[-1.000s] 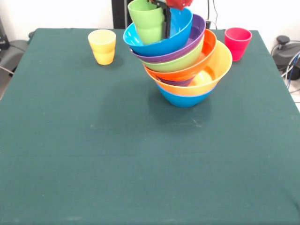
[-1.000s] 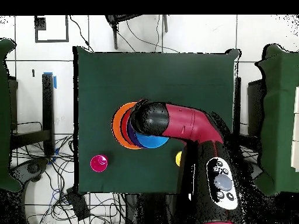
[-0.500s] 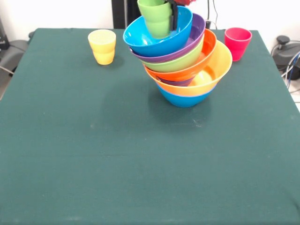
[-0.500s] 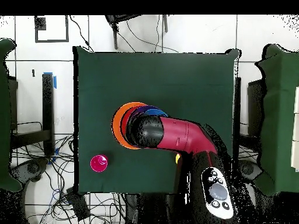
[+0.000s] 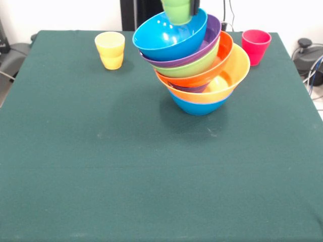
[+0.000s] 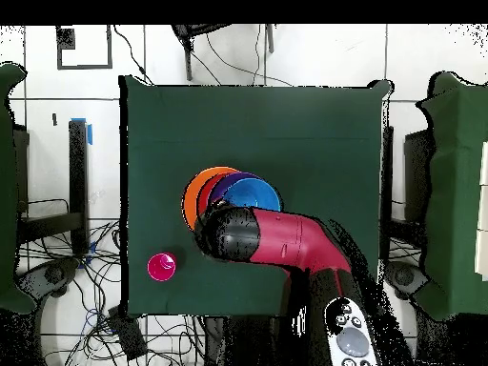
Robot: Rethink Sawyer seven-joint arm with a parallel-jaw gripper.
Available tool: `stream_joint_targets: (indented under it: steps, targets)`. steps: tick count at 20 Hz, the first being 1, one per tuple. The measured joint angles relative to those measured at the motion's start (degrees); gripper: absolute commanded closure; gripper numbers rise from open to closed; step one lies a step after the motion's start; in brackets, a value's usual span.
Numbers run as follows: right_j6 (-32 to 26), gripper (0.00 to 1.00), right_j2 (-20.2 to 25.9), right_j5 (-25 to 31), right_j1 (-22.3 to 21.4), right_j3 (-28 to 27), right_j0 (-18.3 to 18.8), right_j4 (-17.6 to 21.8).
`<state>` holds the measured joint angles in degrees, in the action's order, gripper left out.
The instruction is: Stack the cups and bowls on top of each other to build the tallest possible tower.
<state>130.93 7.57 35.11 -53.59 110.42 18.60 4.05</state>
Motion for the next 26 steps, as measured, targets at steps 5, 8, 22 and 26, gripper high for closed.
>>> stream_joint_targets:
  steps: [5,8,22,26]
  targets:
    - [0.00,1.00,0.50,-0.07,0.09,1.15,0.01,0.00]
    - [0.00,1.00,0.68,-0.66,0.66,1.36,0.01,0.00]
    - [0.00,1.00,0.74,-7.73,3.52,1.79,-0.01,1.86]
    - [0.00,1.00,0.75,-8.58,3.59,2.14,-0.01,2.19]
